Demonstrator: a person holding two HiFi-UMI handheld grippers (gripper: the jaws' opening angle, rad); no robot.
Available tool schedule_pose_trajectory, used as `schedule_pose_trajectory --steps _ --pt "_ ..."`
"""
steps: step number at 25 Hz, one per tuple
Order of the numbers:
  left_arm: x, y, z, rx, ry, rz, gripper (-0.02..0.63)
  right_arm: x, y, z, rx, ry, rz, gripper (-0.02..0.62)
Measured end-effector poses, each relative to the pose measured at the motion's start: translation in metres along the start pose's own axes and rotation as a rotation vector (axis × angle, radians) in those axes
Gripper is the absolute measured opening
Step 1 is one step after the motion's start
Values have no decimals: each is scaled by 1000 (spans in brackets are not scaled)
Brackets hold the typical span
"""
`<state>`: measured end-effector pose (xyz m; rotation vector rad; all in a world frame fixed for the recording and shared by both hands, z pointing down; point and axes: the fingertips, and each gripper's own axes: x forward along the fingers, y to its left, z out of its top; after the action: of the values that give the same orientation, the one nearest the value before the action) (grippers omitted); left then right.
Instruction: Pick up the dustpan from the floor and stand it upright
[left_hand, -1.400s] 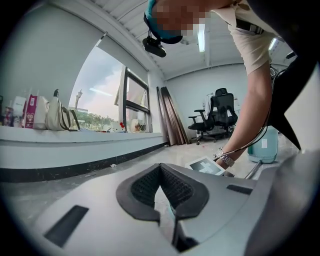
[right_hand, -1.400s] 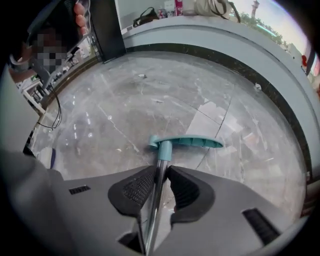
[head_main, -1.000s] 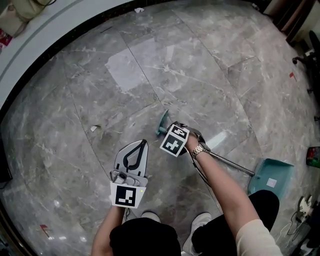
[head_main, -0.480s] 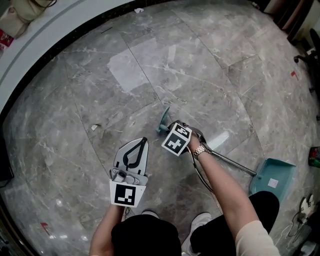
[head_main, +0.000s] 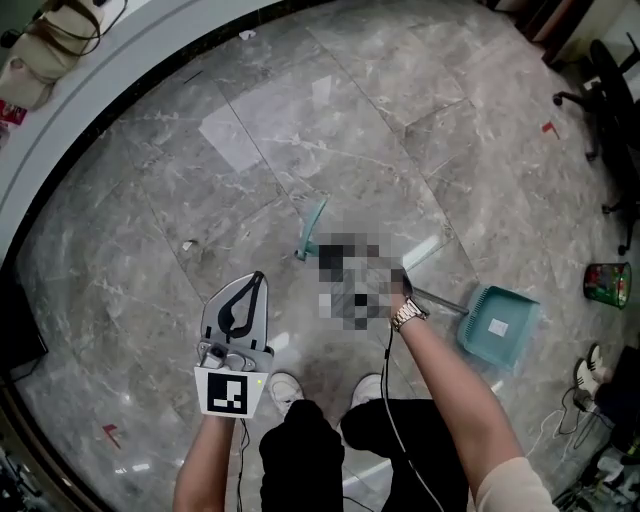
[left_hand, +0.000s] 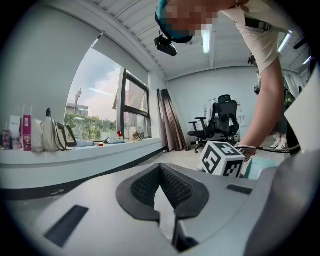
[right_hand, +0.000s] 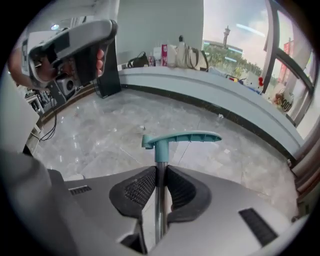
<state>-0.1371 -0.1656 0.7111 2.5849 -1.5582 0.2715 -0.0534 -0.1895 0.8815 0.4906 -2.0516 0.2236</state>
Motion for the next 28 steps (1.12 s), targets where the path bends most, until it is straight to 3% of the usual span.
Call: schedule_pose_trajectory --steps 6,11,15,17,23,28 --pt "-20 -73 135 9 19 -93 11 -188 -13 19 49 -182 -80 89" --pt "-29 -174 213 86 17 -239 11 -327 -16 -6 74 -306 -146 89" --pt "-31 -271 247 135 4 -297 11 -419 -23 -55 154 -407 -249 89" --pt "-28 -320 268 142 -46 -300 11 -460 -25 -81 183 -457 -297 89" --pt "-28 -459 294 20 -102 -223 11 -546 -5 -161 198 -541 -318 89" --pt "-41 -512 302 0 -77 -266 11 -579 5 -190 227 -568 -362 89"
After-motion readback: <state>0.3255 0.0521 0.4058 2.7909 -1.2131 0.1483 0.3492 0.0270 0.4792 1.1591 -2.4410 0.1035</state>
